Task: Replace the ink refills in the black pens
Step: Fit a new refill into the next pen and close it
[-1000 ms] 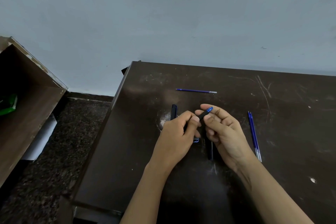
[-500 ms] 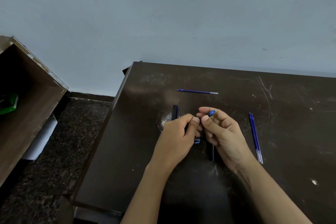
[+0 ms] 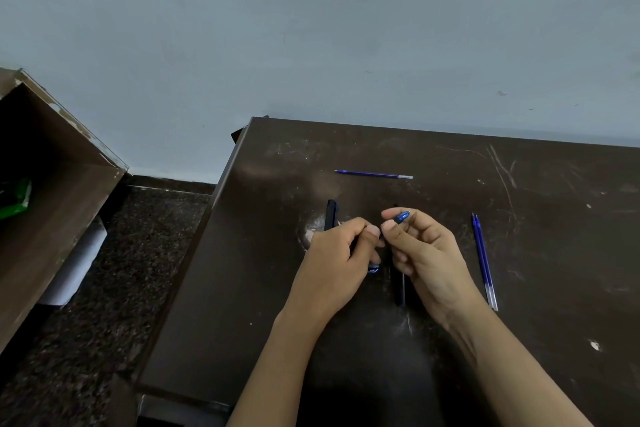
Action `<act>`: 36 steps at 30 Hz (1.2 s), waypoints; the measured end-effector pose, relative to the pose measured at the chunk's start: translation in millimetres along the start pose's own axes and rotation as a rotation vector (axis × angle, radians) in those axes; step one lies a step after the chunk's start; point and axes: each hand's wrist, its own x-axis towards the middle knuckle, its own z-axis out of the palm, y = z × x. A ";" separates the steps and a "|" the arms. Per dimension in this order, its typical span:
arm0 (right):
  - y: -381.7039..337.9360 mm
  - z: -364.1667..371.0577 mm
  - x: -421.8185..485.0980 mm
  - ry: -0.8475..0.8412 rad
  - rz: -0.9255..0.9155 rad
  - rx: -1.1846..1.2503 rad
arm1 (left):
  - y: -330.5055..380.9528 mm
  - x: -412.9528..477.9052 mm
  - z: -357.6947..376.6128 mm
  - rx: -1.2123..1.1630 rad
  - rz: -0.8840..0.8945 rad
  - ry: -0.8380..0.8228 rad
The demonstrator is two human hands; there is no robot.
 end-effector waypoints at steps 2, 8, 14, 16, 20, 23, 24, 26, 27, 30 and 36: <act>-0.8 -0.6 0.5 -0.005 -0.001 0.039 | 0.0 0.1 -0.4 0.000 0.005 0.001; -0.5 2.9 0.9 -0.033 -0.024 0.140 | 3.0 -0.6 -1.4 -0.028 0.034 -0.008; -7.0 -12.8 8.4 0.067 -0.035 0.353 | -2.2 -1.1 -2.2 -0.007 0.032 -0.032; -7.6 -15.5 10.0 0.108 -0.051 0.366 | -2.0 -1.5 -3.4 0.010 0.026 -0.031; -7.9 -22.9 12.0 0.259 -0.125 0.465 | -5.2 -1.8 -8.6 0.103 -0.009 0.031; -9.1 -31.3 12.6 0.299 -0.221 0.476 | -9.2 -1.0 -10.4 0.098 -0.108 0.186; -9.2 -30.8 11.7 0.284 -0.259 0.392 | -10.1 -0.6 -10.7 0.054 -0.140 0.239; -6.9 -25.1 8.3 0.254 -0.339 0.010 | -10.7 0.0 -10.9 -0.004 -0.175 0.304; -4.1 -20.5 7.1 0.242 -0.377 -0.233 | -10.3 0.2 -11.0 -0.008 -0.183 0.318; 9.6 -8.2 4.1 0.115 -0.518 -0.821 | -9.1 1.3 -10.6 0.021 -0.190 0.328; 23.7 2.6 -1.5 -0.078 -0.481 -1.120 | -9.8 1.3 -12.2 0.043 -0.177 0.349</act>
